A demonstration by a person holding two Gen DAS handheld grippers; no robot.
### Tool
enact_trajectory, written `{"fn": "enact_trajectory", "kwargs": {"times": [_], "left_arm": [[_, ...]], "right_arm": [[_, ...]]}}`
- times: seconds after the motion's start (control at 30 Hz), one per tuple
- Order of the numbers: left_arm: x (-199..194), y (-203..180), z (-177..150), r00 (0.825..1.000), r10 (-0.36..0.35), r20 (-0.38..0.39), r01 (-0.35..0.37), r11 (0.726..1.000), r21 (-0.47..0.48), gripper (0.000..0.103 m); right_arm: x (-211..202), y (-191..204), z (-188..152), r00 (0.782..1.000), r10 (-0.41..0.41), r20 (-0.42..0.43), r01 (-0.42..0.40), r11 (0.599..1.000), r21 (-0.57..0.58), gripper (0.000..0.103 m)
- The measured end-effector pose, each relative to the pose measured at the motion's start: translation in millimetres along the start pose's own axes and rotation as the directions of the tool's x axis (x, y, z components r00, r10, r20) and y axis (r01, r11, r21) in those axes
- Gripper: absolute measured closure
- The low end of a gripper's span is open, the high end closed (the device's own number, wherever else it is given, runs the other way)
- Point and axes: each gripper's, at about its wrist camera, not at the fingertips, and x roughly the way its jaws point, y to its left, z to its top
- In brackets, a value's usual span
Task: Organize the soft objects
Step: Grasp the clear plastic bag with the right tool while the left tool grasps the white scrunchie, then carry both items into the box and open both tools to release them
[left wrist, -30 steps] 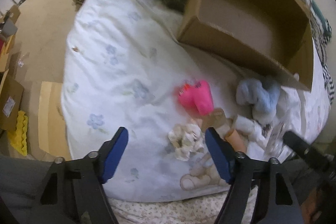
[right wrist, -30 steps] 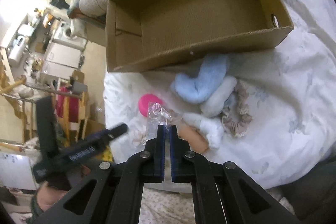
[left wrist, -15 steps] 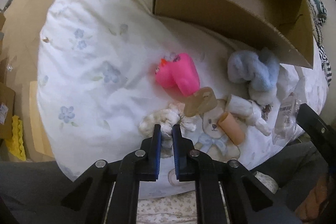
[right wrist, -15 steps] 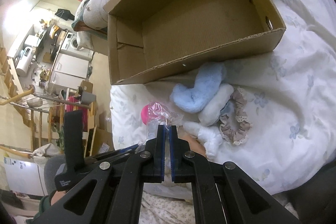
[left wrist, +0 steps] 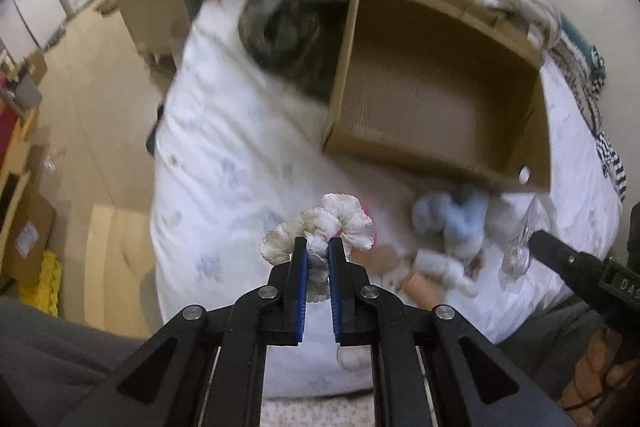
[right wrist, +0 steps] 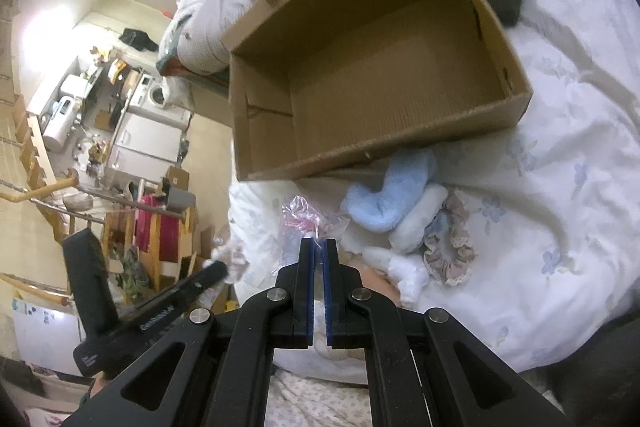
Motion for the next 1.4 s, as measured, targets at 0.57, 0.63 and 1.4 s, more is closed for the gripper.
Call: {"fn": "enact_trajectory", "kwargs": {"times": [0.57,0.63,1.4], "left_arm": [[-3,-34,85,0.993,-0.037,0.109,0.027,0.995,0.092,0.094],[0,-39,96,0.993,-0.040,0.113,0.029,0.995,0.097,0.094],[82,-86,104,0.993,-0.007,0.118,-0.024,0.965,0.260,0.094]], "right_arm": [[-44,15,66,0.988,-0.056,0.144,0.069,0.994,-0.087,0.097],[-44,13,73,0.986,-0.059,0.154,0.073,0.993,-0.089,0.097],[24,-21,97,0.975,-0.195,0.106,0.205,0.975,-0.088,0.097]]}}
